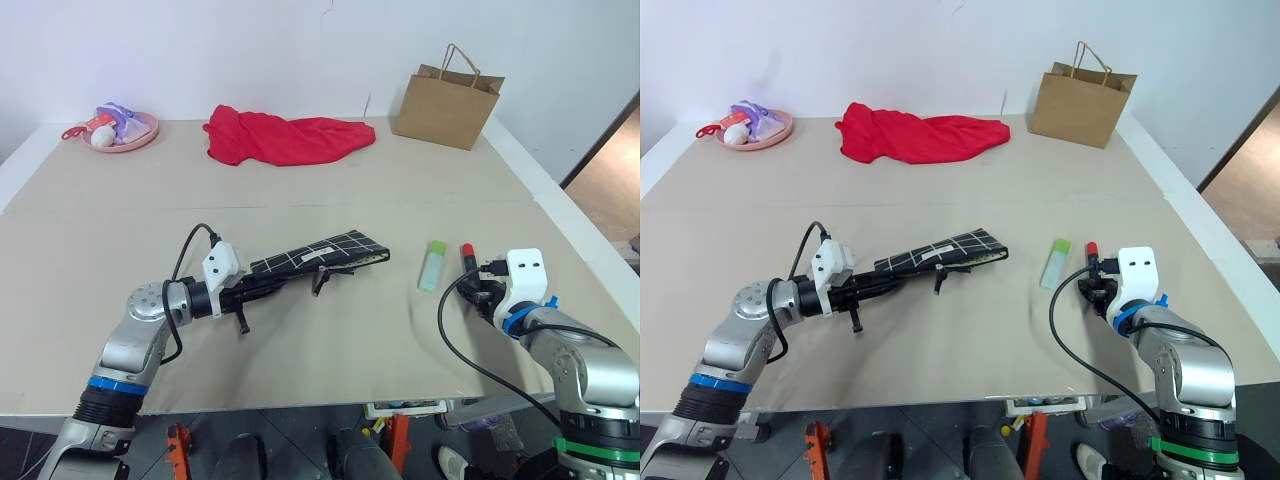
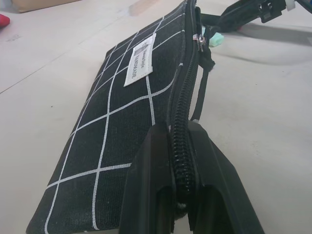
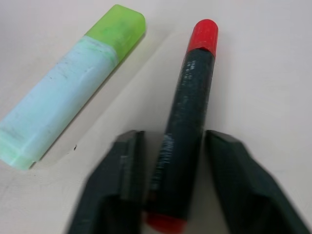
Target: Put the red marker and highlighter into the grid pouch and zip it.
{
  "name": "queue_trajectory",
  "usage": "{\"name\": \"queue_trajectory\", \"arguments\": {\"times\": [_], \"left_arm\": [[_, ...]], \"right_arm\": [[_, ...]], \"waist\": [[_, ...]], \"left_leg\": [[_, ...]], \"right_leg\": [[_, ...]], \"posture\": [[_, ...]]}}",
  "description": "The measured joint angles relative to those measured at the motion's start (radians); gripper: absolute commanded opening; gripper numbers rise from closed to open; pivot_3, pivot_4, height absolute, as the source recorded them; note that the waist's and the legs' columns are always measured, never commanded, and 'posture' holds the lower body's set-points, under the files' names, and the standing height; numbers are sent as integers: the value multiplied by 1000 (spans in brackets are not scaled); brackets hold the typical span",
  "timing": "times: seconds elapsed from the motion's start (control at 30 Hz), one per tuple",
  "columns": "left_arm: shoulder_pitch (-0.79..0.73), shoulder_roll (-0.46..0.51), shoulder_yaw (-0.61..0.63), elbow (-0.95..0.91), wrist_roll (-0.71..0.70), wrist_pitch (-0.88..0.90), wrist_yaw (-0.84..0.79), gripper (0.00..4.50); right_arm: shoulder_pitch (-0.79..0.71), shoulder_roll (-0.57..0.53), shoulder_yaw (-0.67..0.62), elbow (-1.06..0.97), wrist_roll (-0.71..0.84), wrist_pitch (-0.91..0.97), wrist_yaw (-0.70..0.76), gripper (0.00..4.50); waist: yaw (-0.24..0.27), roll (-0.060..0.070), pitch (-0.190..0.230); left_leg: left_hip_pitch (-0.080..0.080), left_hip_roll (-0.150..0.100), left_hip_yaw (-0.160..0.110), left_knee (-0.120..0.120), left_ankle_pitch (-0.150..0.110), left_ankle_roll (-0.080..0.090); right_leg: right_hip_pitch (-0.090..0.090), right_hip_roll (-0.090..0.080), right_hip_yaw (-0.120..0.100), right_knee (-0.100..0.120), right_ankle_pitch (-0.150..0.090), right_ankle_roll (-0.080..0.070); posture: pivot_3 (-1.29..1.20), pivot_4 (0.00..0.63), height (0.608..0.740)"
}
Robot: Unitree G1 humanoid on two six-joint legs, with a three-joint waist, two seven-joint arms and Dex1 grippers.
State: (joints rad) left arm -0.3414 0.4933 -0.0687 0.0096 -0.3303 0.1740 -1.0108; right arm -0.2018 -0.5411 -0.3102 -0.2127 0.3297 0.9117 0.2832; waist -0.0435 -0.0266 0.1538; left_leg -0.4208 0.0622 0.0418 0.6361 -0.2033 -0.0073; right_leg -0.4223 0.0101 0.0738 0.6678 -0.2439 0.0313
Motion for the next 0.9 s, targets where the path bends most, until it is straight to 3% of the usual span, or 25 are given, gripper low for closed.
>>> {"name": "queue_trajectory", "arguments": {"times": [0.23, 0.37, 0.43, 0.5, 0.67, 0.9], "left_arm": [[-13, 1, 0, 3, -1, 0, -4, 0], [-13, 2, -1, 3, -1, 1, -12, 0], [-13, 2, -1, 3, -1, 1, -18, 0], [-13, 5, -3, 3, -1, 2, -22, 0], [-15, 6, -4, 3, -2, 3, -24, 0], [-16, 5, -7, 4, -2, 3, -24, 0]], "right_arm": [[-19, 0, 2, 44, -32, -45, -8, 672], [-91, -37, 45, 83, -92, -235, 29, 672], [-120, -81, 52, 81, -90, -299, 89, 672], [-116, -170, 68, 33, -64, -393, 244, 672], [14, -366, 123, -171, 34, -485, 596, 672], [-3, -449, 186, -205, 8, -511, 700, 672]], "waist": [[0, 0, 0], [-3, 1, 1], [-2, 1, 1], [1, 1, 1], [4, 1, 1], [-1, 0, 1]], "left_leg": [[0, 0, 0, 0, 0, 0], [0, 0, 1, 0, 0, 0], [0, 0, 1, 0, 0, 0], [0, 0, 0, -1, 0, 1], [-1, 0, -1, -1, -2, 2], [1, 0, 0, 2, -1, 1]], "right_leg": [[0, 0, 0, 0, 0, 0], [-1, 0, 1, 0, 0, 0], [-1, 0, 1, 0, 0, 0], [-1, 0, 0, 0, -1, 0], [1, 0, -1, -1, -4, 1], [1, 0, 0, -1, 0, 0]], "posture": [[0, 150, 740], [0, 150, 740], [0, 150, 740], [0, 150, 740], [0, 150, 740], [0, 150, 740]]}}
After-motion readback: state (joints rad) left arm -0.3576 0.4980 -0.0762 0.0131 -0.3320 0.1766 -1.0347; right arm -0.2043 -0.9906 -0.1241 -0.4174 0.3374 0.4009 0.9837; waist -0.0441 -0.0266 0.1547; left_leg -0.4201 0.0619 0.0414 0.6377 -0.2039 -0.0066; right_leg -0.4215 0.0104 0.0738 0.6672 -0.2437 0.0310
